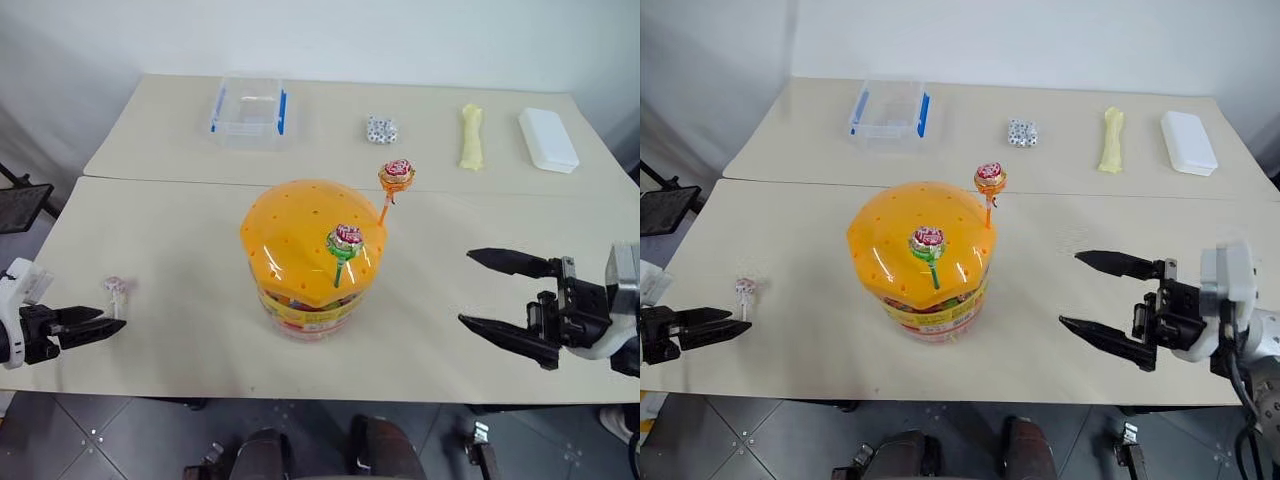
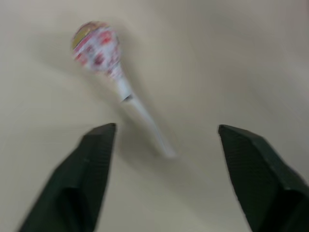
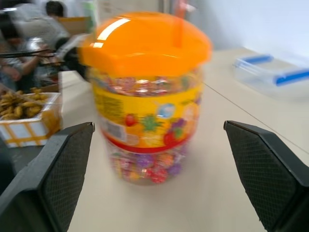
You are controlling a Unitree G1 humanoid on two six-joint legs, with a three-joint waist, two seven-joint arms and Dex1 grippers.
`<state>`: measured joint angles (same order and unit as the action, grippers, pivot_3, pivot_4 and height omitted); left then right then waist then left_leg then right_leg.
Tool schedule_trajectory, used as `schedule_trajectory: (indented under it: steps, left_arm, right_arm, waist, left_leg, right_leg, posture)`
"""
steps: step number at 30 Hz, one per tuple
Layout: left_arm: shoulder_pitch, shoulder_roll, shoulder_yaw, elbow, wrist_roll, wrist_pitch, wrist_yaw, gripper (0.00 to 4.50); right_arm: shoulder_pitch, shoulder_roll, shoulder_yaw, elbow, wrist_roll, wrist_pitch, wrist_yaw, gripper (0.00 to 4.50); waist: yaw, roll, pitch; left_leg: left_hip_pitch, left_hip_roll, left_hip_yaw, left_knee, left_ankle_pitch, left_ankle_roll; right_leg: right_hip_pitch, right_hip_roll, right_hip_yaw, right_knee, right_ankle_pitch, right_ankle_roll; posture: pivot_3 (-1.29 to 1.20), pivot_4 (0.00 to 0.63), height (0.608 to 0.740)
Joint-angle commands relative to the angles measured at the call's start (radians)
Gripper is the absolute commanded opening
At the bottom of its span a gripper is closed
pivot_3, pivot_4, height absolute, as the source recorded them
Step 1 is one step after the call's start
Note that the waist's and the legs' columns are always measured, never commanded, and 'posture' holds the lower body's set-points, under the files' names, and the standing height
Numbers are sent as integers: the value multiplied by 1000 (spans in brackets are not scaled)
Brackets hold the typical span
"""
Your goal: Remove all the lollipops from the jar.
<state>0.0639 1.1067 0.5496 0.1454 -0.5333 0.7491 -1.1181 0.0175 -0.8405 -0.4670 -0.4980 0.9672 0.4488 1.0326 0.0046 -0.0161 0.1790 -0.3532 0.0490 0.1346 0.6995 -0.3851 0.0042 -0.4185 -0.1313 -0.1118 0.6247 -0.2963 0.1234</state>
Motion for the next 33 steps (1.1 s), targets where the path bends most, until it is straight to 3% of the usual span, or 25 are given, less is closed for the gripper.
schedule_trajectory:
  steps: [1,5,8,10,11,15,25,28,33]
  left_arm:
    - [15,-21,114,2,-31,-144,-95,3847]
    - [-6,-75,147,-70,-94,-205,-150,3847]
    - [-93,-154,174,-186,-212,-193,-93,3847]
    - [-154,-237,172,-300,-312,-175,-23,4450]
    - [-168,-265,169,-341,-339,-171,2,4481]
    - [-245,-433,42,-496,-424,-203,87,4481]
    - [-331,-441,-89,-537,-508,-163,73,4481]
    - [-337,-422,-91,-523,-518,-155,57,4500]
    - [-320,-397,-81,-514,-522,-158,43,4500]
  right_arm:
    - [-84,9,14,-9,77,65,-112,4500]
    - [-224,38,74,42,133,135,-179,4500]
    - [-308,45,127,84,155,186,-179,4500]
    - [-362,62,158,110,152,204,-196,4500]
    - [-376,68,163,117,152,209,-196,4500]
    - [-446,111,226,122,154,237,-189,4500]
    - [-546,141,309,143,98,249,-129,4500]
    - [-563,160,311,148,110,256,-120,3901]
    - [-576,174,313,153,100,252,-103,2244]
  waist:
    - [-4,0,0]
    - [-7,0,0]
    - [-2,0,0]
    - [-1,-1,0]
    - [-1,-1,-1]
    - [-5,2,-2]
    - [-7,2,-2]
    - [-7,2,-2]
    - [-6,2,-2]
  left_leg:
    - [0,0,0,0,0,0]
    - [0,0,2,0,0,0]
    - [-1,0,2,0,0,0]
    - [-1,0,1,1,0,0]
    - [-1,0,0,2,0,0]
    - [-1,-1,0,1,0,0]
    - [-1,-1,1,2,0,0]
    - [-1,-1,1,2,0,0]
    - [-1,-1,1,2,0,0]
  right_leg:
    - [0,0,0,0,0,0]
    - [-1,0,1,1,0,0]
    - [-2,-1,1,1,0,0]
    - [-2,-1,1,2,0,0]
    - [-1,-2,1,2,1,1]
    - [-1,-2,1,3,1,2]
    - [-2,0,2,3,1,2]
    - [-2,0,1,2,1,2]
    - [-2,0,1,2,1,2]
  posture:
    - [0,150,740]
    - [0,150,740]
    - [0,150,740]
    - [0,150,740]
    - [0,150,740]
    - [0,150,740]
    - [0,150,740]
    - [0,150,740]
    - [0,150,740]
